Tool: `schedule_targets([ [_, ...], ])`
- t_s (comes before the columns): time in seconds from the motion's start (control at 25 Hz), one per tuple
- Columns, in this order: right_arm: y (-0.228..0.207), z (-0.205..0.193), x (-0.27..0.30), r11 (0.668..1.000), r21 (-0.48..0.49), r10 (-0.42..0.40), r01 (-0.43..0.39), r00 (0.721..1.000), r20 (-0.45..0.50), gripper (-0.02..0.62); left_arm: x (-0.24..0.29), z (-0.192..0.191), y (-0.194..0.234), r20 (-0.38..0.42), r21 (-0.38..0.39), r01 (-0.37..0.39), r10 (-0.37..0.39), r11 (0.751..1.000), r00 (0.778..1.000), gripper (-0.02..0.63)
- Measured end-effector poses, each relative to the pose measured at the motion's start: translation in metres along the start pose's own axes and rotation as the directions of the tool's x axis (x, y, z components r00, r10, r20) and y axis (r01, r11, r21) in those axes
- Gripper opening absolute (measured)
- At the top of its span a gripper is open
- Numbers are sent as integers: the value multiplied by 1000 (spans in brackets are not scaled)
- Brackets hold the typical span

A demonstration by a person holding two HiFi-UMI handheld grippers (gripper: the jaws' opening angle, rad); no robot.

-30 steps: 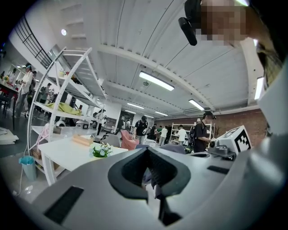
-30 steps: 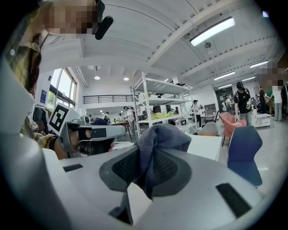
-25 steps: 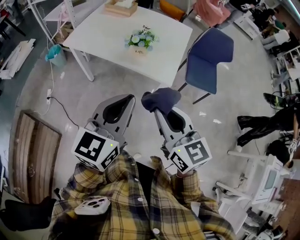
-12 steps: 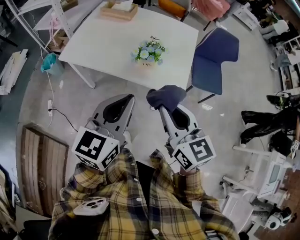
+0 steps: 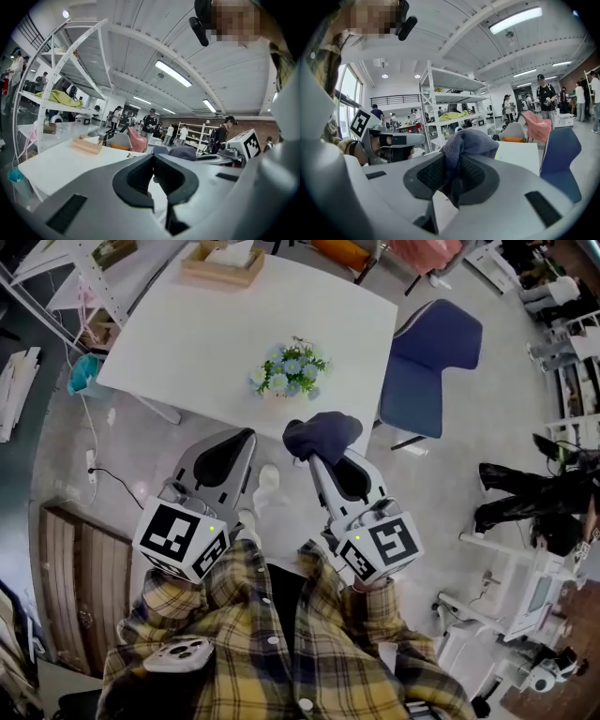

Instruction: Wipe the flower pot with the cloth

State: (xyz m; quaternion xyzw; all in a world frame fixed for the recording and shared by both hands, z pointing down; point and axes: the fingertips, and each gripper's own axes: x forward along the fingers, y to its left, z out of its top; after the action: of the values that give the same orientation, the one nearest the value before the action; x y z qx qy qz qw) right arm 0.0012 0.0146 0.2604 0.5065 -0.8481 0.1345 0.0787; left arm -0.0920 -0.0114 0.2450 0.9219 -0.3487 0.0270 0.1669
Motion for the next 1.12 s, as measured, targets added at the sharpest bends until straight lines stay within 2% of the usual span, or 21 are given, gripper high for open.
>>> schedule_targets([
  [0.32,-72,34,44,1000,-15,18,-18,1000,10,63,83,35,29,17,9,-15,15,1000,1000,7],
  [0.56,-108,50,65,999,-24,30,-30,1000,-1,63,118,52,51,15,8,-36,36,999,999,7],
  [0.88,-121,43,73,1000,-1,-7,7,999,-35,63,134,46,82,-62,-13,1,-1,1000,998,8],
  [1.12,-114,38,78,998,44,-40,43,998,-57,63,148,30,121,-169,-28,42,-46,999,985,8],
])
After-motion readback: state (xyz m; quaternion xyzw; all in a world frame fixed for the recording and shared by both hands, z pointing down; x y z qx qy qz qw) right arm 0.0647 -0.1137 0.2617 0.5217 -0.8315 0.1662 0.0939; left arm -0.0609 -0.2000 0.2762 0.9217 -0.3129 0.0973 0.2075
